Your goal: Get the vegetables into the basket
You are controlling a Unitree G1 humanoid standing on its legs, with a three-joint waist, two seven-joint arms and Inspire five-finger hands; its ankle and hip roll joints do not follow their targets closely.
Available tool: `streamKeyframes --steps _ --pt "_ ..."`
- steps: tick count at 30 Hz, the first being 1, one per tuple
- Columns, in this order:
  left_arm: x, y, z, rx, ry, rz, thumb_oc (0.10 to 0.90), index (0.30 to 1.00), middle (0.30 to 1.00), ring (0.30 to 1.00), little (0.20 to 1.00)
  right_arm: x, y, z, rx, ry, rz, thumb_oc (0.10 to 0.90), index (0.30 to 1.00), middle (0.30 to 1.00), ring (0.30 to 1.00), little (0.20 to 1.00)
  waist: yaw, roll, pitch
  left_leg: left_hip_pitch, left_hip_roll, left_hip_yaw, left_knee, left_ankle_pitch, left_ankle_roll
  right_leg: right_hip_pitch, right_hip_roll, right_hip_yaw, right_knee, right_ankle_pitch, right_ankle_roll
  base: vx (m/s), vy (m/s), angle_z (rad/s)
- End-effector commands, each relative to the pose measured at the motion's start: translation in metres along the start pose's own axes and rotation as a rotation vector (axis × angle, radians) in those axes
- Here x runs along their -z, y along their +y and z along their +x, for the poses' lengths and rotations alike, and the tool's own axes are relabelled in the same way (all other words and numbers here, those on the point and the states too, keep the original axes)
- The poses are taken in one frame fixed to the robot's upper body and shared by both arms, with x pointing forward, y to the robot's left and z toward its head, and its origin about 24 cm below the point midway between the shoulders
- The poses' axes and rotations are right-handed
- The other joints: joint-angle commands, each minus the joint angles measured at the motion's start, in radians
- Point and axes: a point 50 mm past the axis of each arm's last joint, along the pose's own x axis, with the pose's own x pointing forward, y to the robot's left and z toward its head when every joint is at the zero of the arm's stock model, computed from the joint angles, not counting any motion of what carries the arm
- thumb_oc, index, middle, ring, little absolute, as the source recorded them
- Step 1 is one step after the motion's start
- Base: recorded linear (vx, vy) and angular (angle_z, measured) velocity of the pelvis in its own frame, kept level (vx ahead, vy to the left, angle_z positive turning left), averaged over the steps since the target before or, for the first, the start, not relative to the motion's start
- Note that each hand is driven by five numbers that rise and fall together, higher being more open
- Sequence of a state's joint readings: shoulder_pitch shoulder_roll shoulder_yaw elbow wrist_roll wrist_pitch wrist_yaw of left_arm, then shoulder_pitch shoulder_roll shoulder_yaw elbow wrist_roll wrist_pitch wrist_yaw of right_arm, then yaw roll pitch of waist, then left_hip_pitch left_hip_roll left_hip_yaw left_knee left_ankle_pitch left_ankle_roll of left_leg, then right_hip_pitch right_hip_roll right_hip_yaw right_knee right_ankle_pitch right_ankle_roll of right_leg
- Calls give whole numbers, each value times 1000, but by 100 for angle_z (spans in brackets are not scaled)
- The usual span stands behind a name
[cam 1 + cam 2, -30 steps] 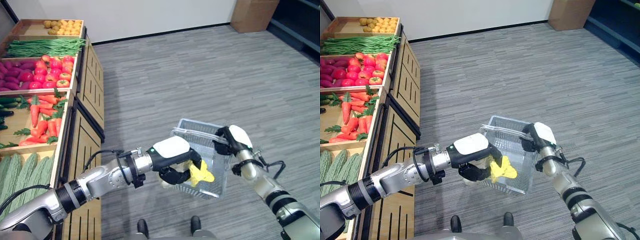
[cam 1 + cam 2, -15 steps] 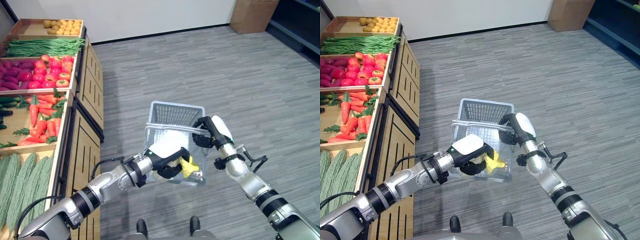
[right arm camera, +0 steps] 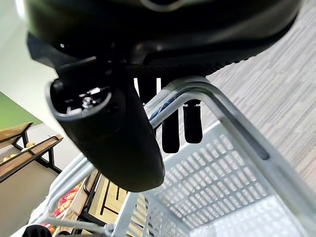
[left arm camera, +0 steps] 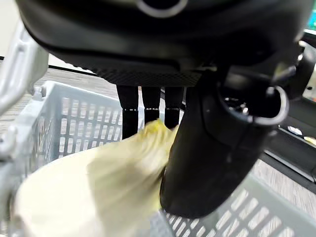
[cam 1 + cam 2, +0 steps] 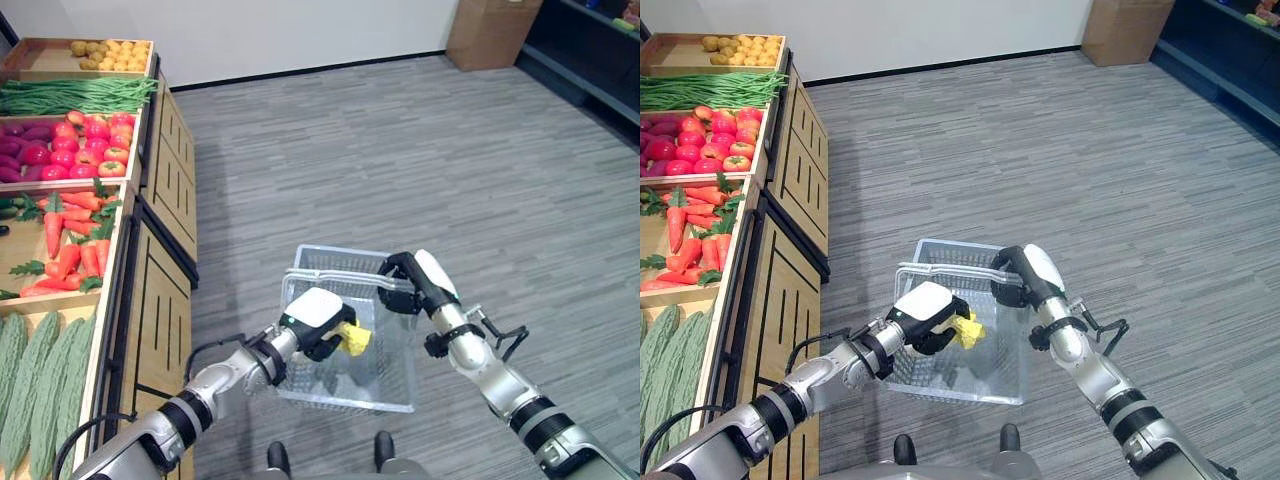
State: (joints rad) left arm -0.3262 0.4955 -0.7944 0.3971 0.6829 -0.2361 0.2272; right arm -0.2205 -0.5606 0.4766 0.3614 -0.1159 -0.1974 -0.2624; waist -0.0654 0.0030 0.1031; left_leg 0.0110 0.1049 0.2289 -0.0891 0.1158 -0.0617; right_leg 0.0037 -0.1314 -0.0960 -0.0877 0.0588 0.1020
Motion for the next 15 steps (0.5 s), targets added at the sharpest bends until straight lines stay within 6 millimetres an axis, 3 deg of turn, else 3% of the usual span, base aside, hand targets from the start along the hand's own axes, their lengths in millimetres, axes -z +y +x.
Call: streamKeyframes --steps 1,10,13,14,15 --pt "-3 38 18 -187 -54 26 900 1000 1000 1000 1000 -71 -38 23 231 -345 193 400 300 300 300 300 12 -49 -89 27 16 -28 2 -89 -38 9 -46 -10 0 21 84 0 0 0" --pt "-24 53 17 -252 -137 -166 900 1000 1000 1000 1000 -42 -32 21 256 -202 155 400 300 300 300 300 21 -52 -88 20 12 -39 2 -87 -36 11 -47 -20 0 20 82 0 0 0" --pt "-35 57 8 -233 -190 -409 900 1000 1000 1000 1000 -22 -34 17 279 -105 122 400 300 300 300 300 27 -52 -88 21 8 -46 2 -88 -33 15 -49 -24 0 22 81 4 0 1" --pt "-34 58 7 -228 -188 -414 900 1000 1000 1000 1000 -22 -34 16 278 -104 123 400 300 300 300 300 26 -53 -89 21 8 -47 2 -88 -33 15 -49 -24 0 21 82 11 6 7" --pt "-37 63 -4 -246 -213 -630 900 1000 1000 1000 1000 -5 -38 11 293 -27 88 400 300 300 300 300 31 -50 -89 22 6 -50 2 -88 -32 16 -51 -27 0 23 81 6 10 11"
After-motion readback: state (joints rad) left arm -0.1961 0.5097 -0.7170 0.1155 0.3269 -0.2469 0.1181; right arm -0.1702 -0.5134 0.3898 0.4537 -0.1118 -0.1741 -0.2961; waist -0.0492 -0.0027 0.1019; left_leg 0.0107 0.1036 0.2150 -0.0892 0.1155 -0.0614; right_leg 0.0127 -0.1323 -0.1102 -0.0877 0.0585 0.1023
